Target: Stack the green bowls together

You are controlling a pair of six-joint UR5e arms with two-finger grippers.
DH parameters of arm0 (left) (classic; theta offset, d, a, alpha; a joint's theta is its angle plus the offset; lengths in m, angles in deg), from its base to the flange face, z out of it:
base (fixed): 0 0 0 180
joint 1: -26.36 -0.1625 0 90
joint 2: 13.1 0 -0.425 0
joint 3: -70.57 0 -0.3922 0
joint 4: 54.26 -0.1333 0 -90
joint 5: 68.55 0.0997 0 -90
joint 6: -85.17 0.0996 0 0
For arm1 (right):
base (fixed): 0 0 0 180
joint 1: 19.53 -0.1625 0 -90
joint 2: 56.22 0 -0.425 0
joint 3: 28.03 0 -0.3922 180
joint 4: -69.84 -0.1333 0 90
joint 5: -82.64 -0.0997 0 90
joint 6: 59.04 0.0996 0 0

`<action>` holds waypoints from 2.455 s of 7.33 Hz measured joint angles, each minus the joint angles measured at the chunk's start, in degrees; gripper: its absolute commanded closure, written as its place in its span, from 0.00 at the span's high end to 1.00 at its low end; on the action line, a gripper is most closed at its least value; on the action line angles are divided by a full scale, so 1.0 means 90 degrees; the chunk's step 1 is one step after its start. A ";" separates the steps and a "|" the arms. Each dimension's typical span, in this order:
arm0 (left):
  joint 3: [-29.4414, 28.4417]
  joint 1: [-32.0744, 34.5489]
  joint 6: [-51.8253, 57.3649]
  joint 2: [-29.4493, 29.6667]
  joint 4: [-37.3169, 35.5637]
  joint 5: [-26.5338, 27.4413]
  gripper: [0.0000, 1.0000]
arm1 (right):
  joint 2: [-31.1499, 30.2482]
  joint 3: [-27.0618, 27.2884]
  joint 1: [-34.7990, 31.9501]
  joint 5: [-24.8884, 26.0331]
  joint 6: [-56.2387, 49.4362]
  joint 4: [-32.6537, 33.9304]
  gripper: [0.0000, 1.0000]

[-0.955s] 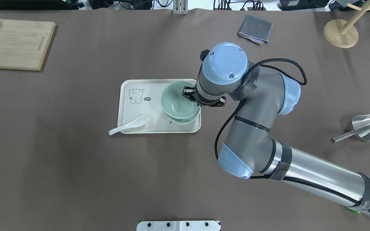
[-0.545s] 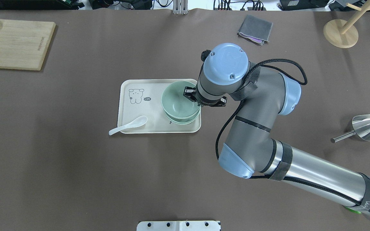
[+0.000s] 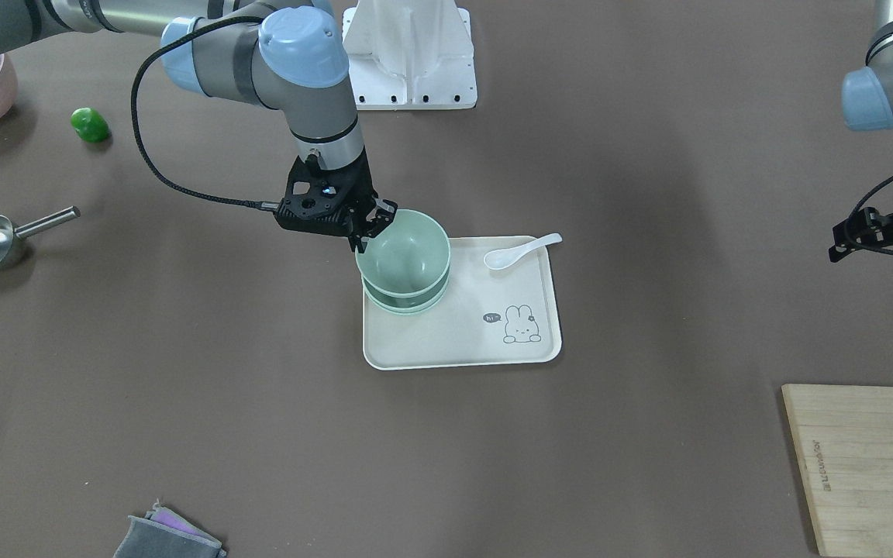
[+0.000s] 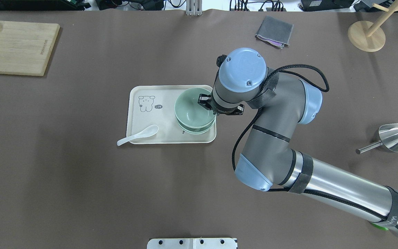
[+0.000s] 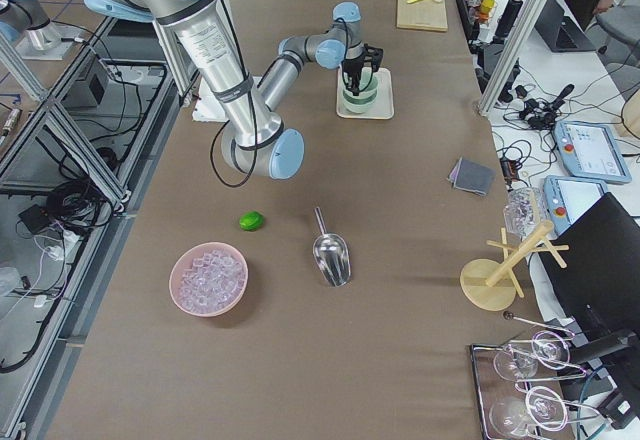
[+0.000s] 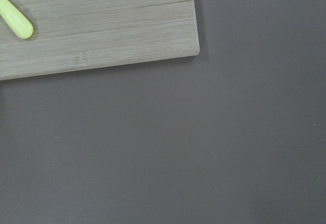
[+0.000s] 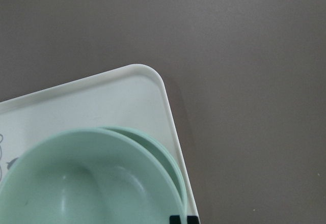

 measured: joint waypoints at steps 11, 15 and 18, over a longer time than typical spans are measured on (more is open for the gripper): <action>-0.0037 -0.0010 0.0000 0.0000 -0.0003 0.0000 0.99 | -0.0095 -0.0213 0.0017 0.0053 0.0084 -0.0575 0.99; -0.0039 -0.0009 -0.0037 -0.0179 -0.0123 -0.0046 0.99 | -0.0596 0.0090 -0.1199 -0.0777 -0.0704 -0.0427 1.00; 0.0030 0.0059 0.0003 -0.0385 -0.0150 -0.0070 0.99 | -0.1439 0.0206 -0.2590 -0.1677 -0.3134 -0.0151 1.00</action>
